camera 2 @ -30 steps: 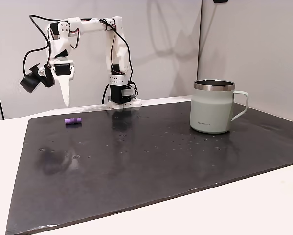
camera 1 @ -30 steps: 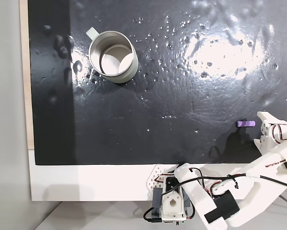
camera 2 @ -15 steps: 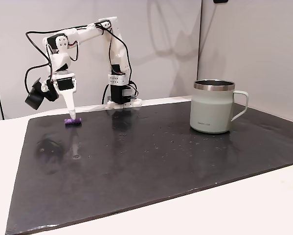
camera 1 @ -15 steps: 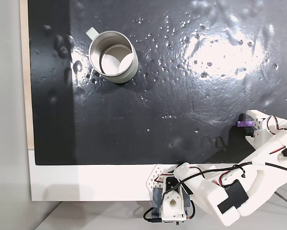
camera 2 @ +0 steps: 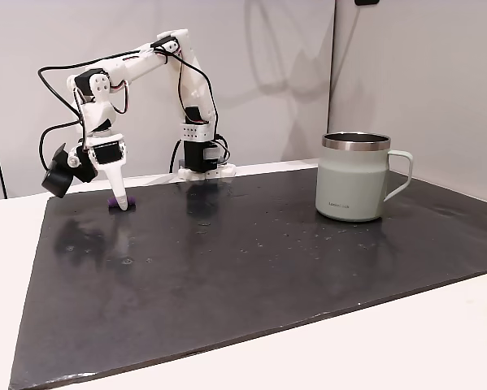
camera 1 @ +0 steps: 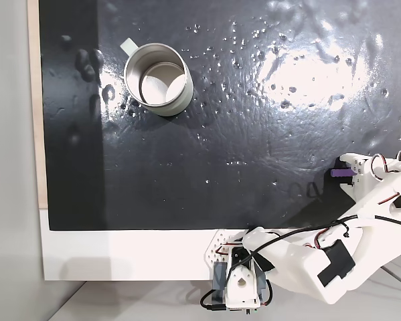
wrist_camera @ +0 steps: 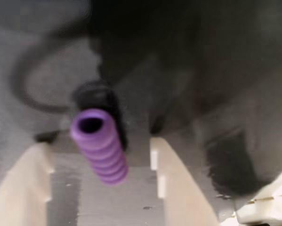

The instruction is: Grasp a pengrip and put it in the cup.

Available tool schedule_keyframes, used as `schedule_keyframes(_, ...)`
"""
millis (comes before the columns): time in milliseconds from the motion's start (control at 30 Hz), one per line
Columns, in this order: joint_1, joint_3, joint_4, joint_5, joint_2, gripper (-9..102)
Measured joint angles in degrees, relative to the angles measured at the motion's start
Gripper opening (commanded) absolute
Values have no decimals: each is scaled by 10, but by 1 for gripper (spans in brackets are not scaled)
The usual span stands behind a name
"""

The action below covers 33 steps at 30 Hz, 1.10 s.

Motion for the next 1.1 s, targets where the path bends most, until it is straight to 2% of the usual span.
schedule_keyframes(200, -1, -5, -8, 3, -3, 1)
schedule_keyframes(467, -1, -9, -2, 4, -4, 0)
schedule_keyframes(833, -19, -232, 178, 85, -7, 0)
schedule_keyframes(1100, -41, -243, 200, 115, 89, 0)
